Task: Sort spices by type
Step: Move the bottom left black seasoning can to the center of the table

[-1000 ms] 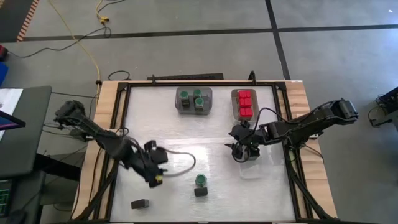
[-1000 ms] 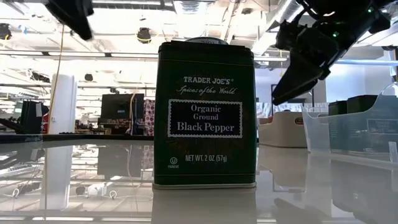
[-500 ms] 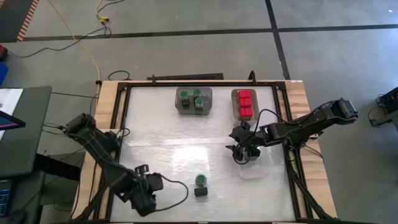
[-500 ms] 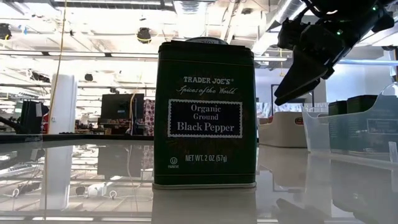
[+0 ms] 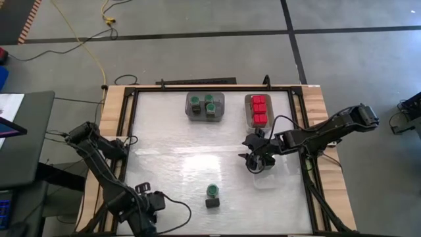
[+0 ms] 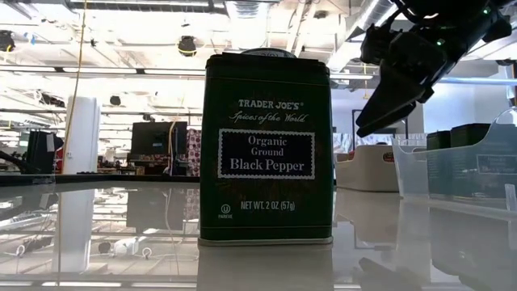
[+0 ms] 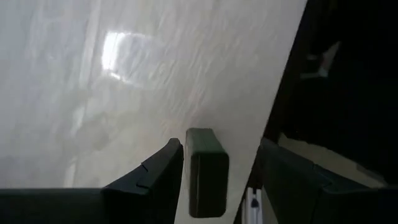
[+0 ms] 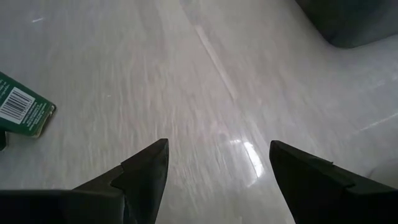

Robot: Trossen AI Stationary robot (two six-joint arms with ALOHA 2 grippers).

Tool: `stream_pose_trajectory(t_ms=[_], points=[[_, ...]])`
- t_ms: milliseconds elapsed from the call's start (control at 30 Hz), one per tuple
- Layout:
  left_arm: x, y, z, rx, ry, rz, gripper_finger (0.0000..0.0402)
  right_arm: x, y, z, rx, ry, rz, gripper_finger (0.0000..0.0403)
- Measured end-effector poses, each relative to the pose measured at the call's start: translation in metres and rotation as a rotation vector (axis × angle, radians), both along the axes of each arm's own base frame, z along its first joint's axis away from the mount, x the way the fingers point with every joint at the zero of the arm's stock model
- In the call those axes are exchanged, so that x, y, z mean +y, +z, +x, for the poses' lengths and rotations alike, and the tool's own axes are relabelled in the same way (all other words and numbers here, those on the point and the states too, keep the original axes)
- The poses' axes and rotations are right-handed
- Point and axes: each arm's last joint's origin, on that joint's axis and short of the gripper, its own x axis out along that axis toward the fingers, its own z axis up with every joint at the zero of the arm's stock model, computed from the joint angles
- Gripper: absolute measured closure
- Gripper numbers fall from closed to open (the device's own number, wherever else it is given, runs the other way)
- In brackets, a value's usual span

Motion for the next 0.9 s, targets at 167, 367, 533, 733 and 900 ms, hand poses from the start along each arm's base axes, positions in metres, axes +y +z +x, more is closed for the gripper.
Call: stream_pose_trajectory(t_ms=[167, 367, 533, 733, 900], points=[[-0.013, -0.016, 0.000, 0.030, 0.079, 0.005, 0.0207, 0.000, 0.000, 0.000, -0.002, -0.011, 0.011, 0.0098], [-0.031, -0.036, 0.000, 0.081, 0.050, -0.008, 0.0207, 0.000, 0.000, 0.000, 0.001, -0.011, 0.010, 0.0098], [-0.037, -0.041, -0.006, 0.094, 0.029, 0.011, 0.0207, 0.000, 0.000, 0.000, 0.001, -0.011, 0.011, 0.0098], [-0.037, -0.042, -0.013, 0.118, 0.011, 0.042, 0.0207, 0.000, 0.000, 0.000, 0.001, -0.010, 0.010, 0.0098], [-0.036, -0.042, -0.014, 0.125, 0.012, 0.052, 0.0207, 0.000, 0.000, 0.000, 0.002, -0.010, 0.009, 0.0098]])
